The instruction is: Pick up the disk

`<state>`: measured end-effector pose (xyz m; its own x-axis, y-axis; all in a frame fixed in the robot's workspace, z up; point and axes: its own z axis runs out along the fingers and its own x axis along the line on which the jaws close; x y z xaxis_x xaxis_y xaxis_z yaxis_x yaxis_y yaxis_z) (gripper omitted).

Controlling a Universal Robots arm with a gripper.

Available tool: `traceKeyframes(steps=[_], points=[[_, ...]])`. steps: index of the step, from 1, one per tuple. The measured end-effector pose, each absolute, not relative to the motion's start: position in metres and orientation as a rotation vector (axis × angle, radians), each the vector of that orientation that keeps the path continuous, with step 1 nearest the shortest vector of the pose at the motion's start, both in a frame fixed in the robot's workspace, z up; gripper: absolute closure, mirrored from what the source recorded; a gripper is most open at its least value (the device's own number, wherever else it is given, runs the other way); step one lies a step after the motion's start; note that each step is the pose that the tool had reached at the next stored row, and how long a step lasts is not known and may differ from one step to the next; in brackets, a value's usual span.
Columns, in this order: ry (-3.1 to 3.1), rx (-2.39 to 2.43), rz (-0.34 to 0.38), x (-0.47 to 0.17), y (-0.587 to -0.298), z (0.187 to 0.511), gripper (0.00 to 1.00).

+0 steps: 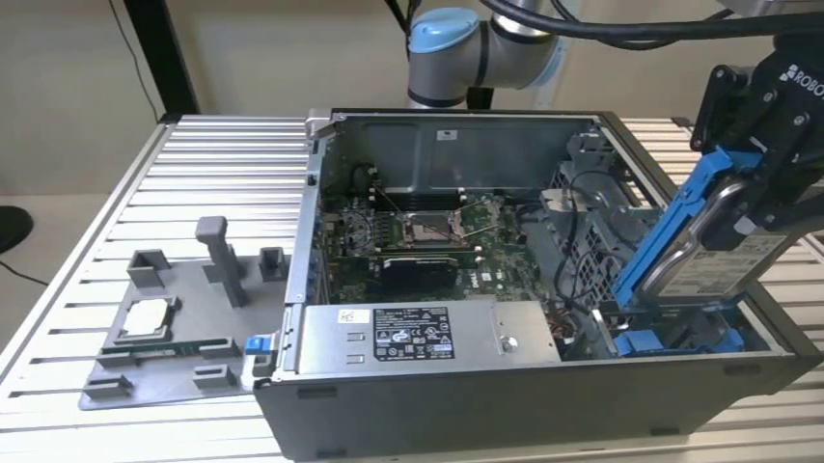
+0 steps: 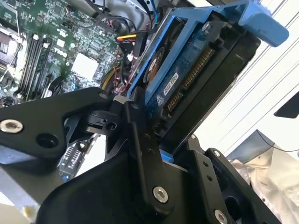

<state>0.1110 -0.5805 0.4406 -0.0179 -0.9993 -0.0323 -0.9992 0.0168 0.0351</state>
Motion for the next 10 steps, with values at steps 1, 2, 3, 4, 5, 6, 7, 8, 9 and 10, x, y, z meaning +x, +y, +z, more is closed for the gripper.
traceKeyframes(steps=[1,2,3,4,5,6,7,8,9,10], points=[[-2.239,2.2,-0.076,0.1115,-0.5817,0.4401,1.0],[-2.24,2.201,-0.078,0.1118,-0.5828,0.4399,1.0],[-2.24,2.201,-0.078,0.112,-0.5836,0.4399,1.0],[-2.24,2.2,-0.078,0.1119,-0.584,0.4399,1.0],[-2.24,2.2,-0.078,0.112,-0.584,0.4399,1.0],[-2.24,2.201,-0.078,0.112,-0.5839,0.4398,1.0],[-2.239,2.201,-0.078,0.112,-0.5841,0.4398,1.0],[-2.238,2.2,-0.077,0.1121,-0.584,0.4399,1.0],[-2.238,2.2,-0.076,0.1121,-0.584,0.4398,1.0],[-2.238,2.2,-0.076,0.1121,-0.584,0.4398,1.0]])
